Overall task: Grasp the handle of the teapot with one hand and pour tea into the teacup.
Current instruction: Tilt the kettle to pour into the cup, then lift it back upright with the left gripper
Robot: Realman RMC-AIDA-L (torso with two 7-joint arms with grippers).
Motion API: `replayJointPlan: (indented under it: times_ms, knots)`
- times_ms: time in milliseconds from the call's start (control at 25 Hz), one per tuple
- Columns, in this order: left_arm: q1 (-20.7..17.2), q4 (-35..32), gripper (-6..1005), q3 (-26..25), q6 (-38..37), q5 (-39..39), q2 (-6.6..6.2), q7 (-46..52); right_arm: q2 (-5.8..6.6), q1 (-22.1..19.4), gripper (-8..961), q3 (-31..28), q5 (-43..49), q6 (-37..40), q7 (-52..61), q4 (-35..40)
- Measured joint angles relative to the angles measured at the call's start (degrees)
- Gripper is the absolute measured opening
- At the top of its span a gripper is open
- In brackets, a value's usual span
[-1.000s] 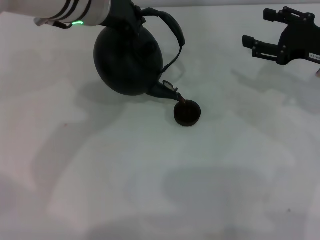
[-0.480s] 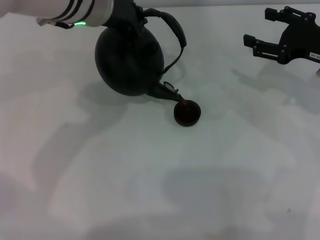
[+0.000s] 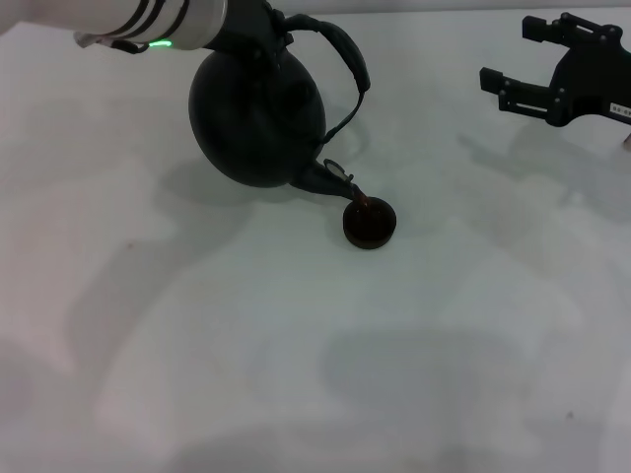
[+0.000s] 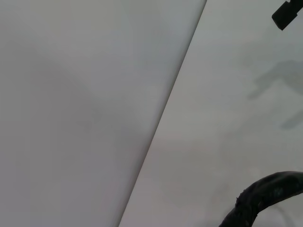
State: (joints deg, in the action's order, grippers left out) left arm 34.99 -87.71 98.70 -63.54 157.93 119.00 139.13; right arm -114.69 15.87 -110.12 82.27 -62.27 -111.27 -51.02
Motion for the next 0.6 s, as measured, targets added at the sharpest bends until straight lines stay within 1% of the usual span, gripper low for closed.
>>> replayJointPlan:
  times_ms: [400,600]
  knots:
    - [-0.4,0.0,144,0.0,0.0,0.0,0.07,0.8,0.0,0.3,825,0.0,0.0,0.5,0.0,0.3]
    - [-1.4,-0.3,144,0.0,0.2,-0.5,0.11,2.1,0.0,0.3,825,0.0,0.0,0.6,0.0,0.4]
